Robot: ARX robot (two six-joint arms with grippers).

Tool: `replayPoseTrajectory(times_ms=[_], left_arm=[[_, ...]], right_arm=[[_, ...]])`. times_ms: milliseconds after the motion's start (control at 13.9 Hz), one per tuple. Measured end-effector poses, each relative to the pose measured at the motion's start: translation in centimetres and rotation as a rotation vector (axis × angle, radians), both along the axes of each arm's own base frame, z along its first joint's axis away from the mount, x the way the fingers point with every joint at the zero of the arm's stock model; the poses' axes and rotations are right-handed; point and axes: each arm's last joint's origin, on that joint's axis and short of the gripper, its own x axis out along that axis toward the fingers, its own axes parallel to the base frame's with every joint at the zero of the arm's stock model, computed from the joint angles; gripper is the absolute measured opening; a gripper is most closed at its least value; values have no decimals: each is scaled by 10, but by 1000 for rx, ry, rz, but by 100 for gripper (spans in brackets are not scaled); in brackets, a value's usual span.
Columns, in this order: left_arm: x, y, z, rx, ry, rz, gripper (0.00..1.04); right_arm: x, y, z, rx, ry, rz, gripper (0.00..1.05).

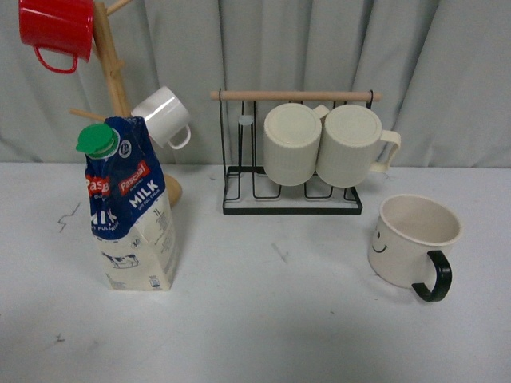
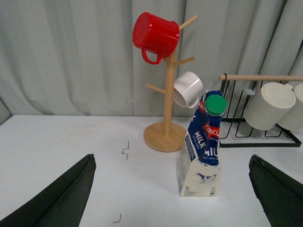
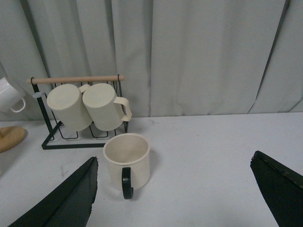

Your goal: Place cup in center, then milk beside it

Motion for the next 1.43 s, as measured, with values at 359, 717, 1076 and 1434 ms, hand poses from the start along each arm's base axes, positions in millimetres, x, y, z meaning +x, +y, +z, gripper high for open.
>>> replayPoseTrajectory(times_ms=[359,717,1076,1434], left_arm=[[0,0,0,0,0,0,98],[0,0,0,0,0,0,98],[0,0,0,0,0,0,98],[0,0,0,0,0,0,98]], right_arm=[[0,0,0,0,0,0,98],[0,0,0,0,0,0,98],[0,0,0,0,0,0,98],[0,0,0,0,0,0,98]])
